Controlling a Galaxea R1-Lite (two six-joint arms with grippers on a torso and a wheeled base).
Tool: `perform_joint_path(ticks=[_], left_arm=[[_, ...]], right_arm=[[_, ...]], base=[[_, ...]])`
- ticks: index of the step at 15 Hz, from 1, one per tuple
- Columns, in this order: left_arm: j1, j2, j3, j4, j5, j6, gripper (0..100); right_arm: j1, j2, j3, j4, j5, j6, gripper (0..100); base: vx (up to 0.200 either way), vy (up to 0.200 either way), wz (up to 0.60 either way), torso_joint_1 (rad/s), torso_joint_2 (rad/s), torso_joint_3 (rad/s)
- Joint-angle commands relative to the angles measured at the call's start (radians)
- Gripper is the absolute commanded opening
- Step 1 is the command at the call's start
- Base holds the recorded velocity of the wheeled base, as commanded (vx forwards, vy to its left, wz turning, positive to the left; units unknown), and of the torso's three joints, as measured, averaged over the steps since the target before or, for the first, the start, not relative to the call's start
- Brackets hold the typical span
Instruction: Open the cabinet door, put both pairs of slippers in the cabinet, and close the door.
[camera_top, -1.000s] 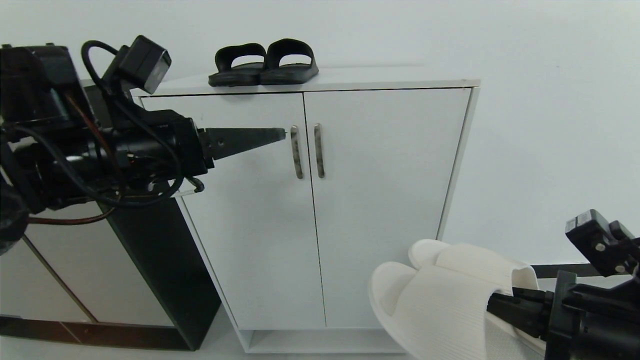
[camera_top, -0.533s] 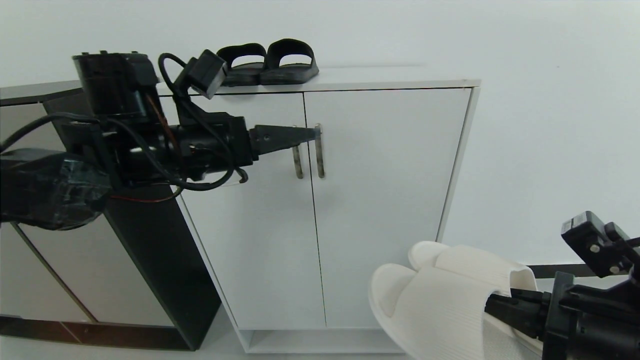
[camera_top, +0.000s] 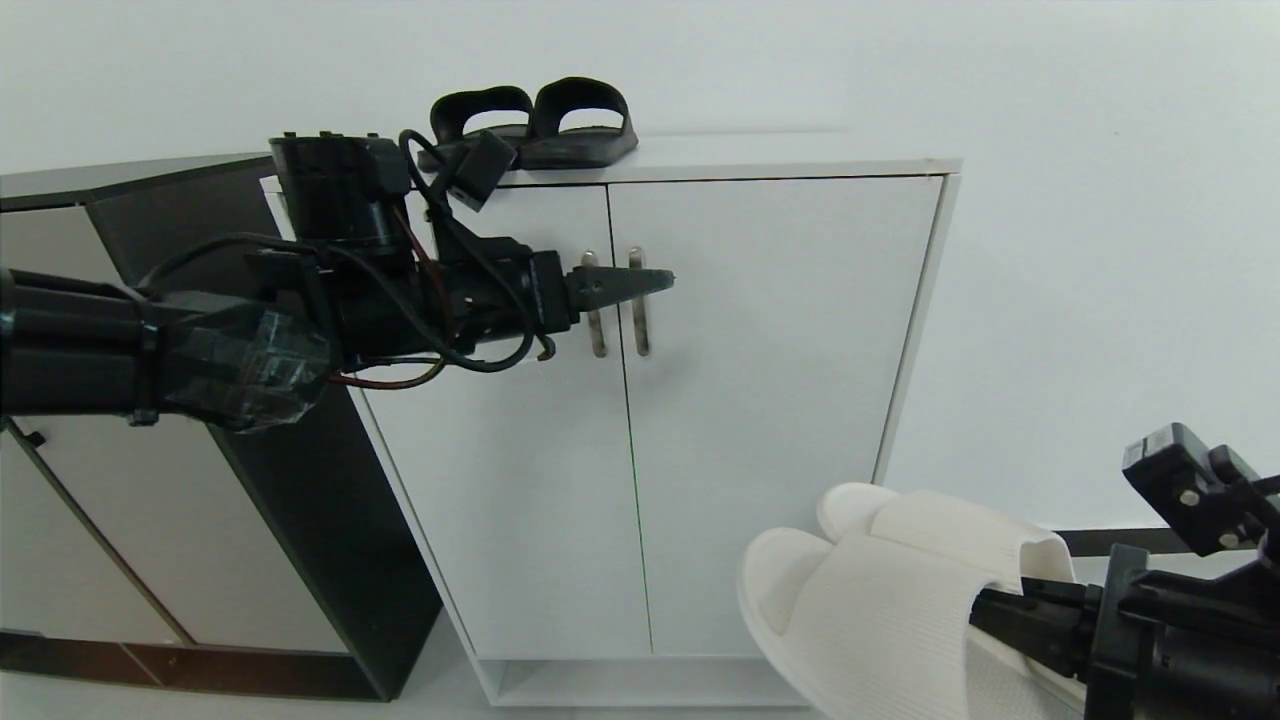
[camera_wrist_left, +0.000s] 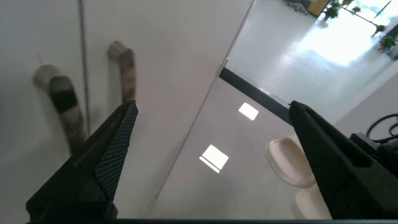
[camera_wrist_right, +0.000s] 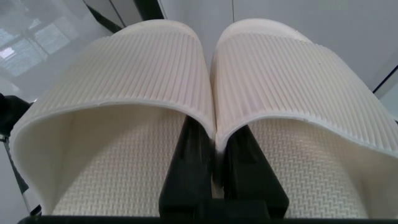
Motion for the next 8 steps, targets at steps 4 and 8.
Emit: perform_joint_path(ticks=[4,8], left_arm=[[0.002,0.075,-0.053,0.001,0.026,0.000,100],[0.001,0.122,-0.069,0.001,0.027,0.002,100]], right_arm=[[0.000,0.001,-0.002,0.000,0.000,0.000,0],[0.000,-0.017,-0.002,0.001,-0.001,0.000,0]], base=[[0.000,0.000,0.00,0.000,0.00,0.000],[0.000,0.000,0.00,0.000,0.00,0.000]])
